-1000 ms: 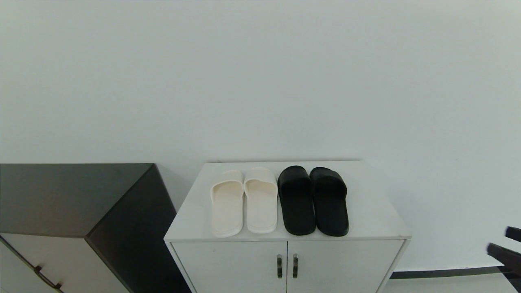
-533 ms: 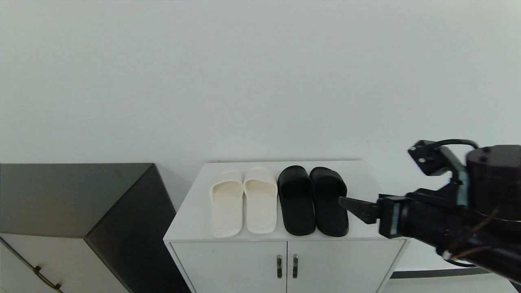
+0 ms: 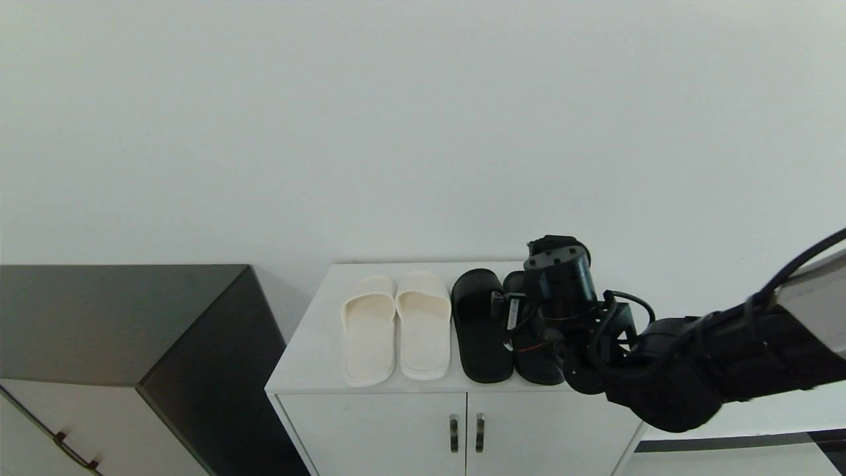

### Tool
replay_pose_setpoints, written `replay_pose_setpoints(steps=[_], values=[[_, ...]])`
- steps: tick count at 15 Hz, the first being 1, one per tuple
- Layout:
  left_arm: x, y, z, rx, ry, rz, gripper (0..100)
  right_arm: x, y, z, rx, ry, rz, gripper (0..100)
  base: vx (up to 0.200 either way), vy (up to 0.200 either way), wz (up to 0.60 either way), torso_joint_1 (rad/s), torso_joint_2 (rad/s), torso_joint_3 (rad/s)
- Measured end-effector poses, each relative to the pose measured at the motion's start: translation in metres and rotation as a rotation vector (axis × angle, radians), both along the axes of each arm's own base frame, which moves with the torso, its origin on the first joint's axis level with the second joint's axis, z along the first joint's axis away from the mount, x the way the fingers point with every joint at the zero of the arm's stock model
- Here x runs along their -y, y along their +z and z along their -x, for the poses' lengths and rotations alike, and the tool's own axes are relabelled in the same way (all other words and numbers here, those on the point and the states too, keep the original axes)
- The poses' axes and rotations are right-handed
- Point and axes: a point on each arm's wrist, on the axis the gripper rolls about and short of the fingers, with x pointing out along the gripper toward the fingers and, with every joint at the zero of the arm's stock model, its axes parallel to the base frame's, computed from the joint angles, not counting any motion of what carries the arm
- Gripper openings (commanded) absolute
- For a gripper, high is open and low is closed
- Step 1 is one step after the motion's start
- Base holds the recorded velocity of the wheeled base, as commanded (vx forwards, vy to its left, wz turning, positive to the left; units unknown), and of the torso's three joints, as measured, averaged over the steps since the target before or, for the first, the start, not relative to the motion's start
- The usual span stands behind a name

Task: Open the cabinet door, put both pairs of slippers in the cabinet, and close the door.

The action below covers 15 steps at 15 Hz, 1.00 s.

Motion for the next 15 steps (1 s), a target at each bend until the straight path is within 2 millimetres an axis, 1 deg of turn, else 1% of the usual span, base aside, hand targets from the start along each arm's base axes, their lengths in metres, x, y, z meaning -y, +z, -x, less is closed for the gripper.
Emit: replay_pose_setpoints(steps=[3, 6, 10, 12, 15], values=[[0.0, 0.0, 0.0, 0.0, 0.0, 0.0, 0, -0.011, -0.021, -0.018, -0.015, -0.015, 0.023, 100, 0.0, 0.0, 0.0, 0.0, 0.0, 0.0], [0.0, 0.0, 0.0, 0.0, 0.0, 0.0, 0, -0.012, -0.034, -0.036, -0.015, -0.028, 0.043, 100, 0.0, 0.0, 0.0, 0.0, 0.0, 0.0], [0.0, 0.0, 0.0, 0.0, -0.001, 0.0, 0, -0.007, -0.046, -0.057, 0.041, -0.023, 0.075, 100, 0.0, 0.0, 0.0, 0.0, 0.0, 0.0], [0.0, 0.0, 0.0, 0.0, 0.0, 0.0, 0, -0.008, -0.053, -0.062, 0.042, -0.021, 0.087, 100, 0.0, 0.0, 0.0, 0.0, 0.0, 0.0], [0.0, 0.0, 0.0, 0.002, 0.0, 0.0, 0, -0.014, -0.054, -0.07, 0.057, -0.021, 0.078, 100, 0.0, 0.0, 0.0, 0.0, 0.0, 0.0]])
